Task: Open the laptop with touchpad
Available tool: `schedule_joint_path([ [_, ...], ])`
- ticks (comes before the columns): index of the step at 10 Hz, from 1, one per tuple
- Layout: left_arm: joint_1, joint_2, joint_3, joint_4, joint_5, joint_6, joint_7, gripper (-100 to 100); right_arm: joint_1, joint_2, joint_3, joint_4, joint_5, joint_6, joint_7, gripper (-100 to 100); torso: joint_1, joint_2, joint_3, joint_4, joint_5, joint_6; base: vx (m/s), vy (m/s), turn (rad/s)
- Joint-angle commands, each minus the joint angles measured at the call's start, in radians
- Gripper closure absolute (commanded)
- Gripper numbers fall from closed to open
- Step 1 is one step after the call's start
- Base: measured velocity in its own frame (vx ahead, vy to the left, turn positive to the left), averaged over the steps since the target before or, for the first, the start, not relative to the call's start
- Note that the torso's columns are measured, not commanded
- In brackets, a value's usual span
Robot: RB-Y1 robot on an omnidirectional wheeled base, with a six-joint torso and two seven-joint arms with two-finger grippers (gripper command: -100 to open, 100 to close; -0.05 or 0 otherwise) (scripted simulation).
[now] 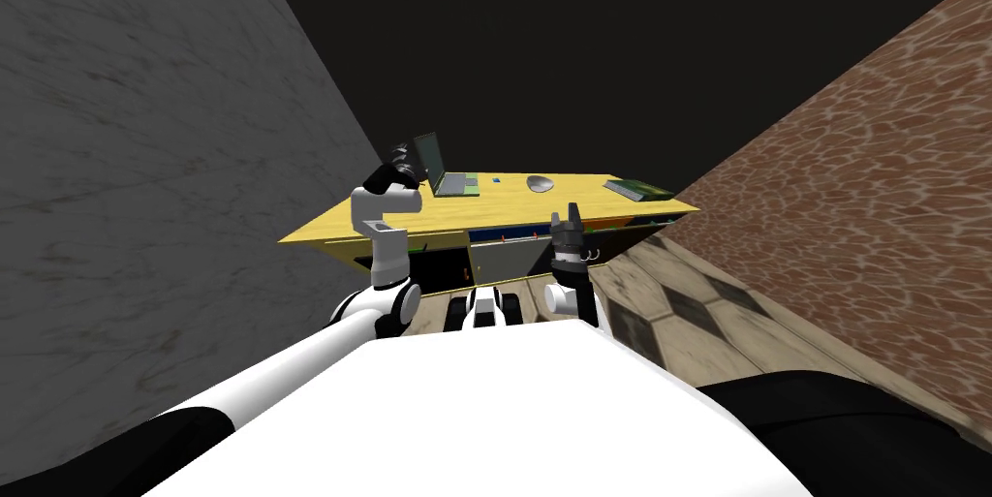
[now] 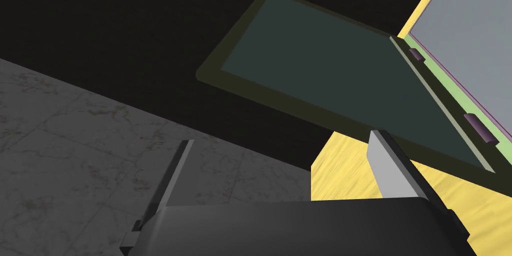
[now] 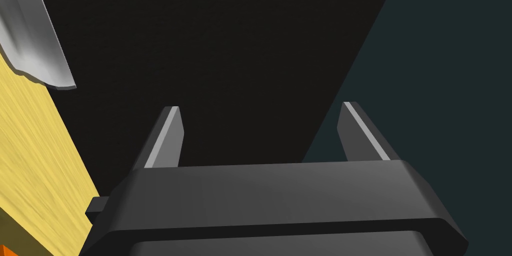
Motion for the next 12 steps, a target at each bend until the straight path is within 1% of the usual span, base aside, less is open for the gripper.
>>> schedule_joint_path([
  [1, -0.057, -0.005, 0.010, 0.025, -0.014, 0.068, 0.030, -100, 0.000, 0.000, 0.000, 0.000, 0.000, 0.000, 0.000, 0, 0.000, 0.000, 0.000, 0.000, 0.000, 0.000, -0.001, 0.036, -0.076],
  [2, -0.090, -0.007, 0.017, 0.041, -0.021, 0.093, 0.047, -100, 0.000, 0.000, 0.000, 0.000, 0.000, 0.000, 0.000, 0, 0.000, 0.000, 0.000, 0.000, 0.000, 0.000, 0.000, 0.050, -0.108],
  [3, -0.091, -0.007, 0.017, 0.041, -0.021, 0.105, 0.047, -100, 0.000, 0.000, 0.000, 0.000, 0.000, 0.000, 0.000, 0, 0.000, 0.000, 0.000, 0.000, 0.000, 0.000, 0.000, 0.039, -0.037],
  [6, -0.178, -0.004, 0.034, 0.078, -0.040, 0.196, 0.091, -100, 0.000, 0.000, 0.000, 0.000, 0.000, 0.000, 0.000, 0, 0.000, -0.001, 0.000, 0.000, 0.000, 0.000, 0.004, 0.041, -0.078],
  [7, -0.201, -0.001, 0.038, 0.087, -0.046, 0.224, 0.103, -100, 0.000, 0.000, 0.000, 0.000, 0.000, 0.000, 0.000, 0, 0.000, 0.000, 0.000, 0.000, 0.000, 0.000, -0.008, 0.045, -0.071],
  [10, -0.257, 0.013, 0.049, 0.107, -0.058, 0.285, 0.132, -100, 0.000, 0.000, 0.000, 0.000, 0.000, 0.000, 0.000, 0, -0.001, -0.001, 0.000, 0.000, 0.000, 0.000, -0.006, 0.036, -0.054],
  [11, -0.244, 0.008, 0.046, 0.102, -0.057, 0.269, 0.125, -100, 0.000, 0.000, 0.000, 0.000, 0.000, 0.000, 0.000, 0, -0.001, -0.001, 0.000, 0.000, 0.000, 0.000, -0.002, 0.015, -0.014],
  [12, -0.258, 0.020, 0.062, 0.114, -0.076, 0.278, 0.135, -100, 0.000, 0.000, 0.000, 0.000, 0.000, 0.000, 0.000, 0, -0.001, 0.000, 0.000, 0.000, 0.000, 0.000, 0.060, 0.053, -0.217],
])
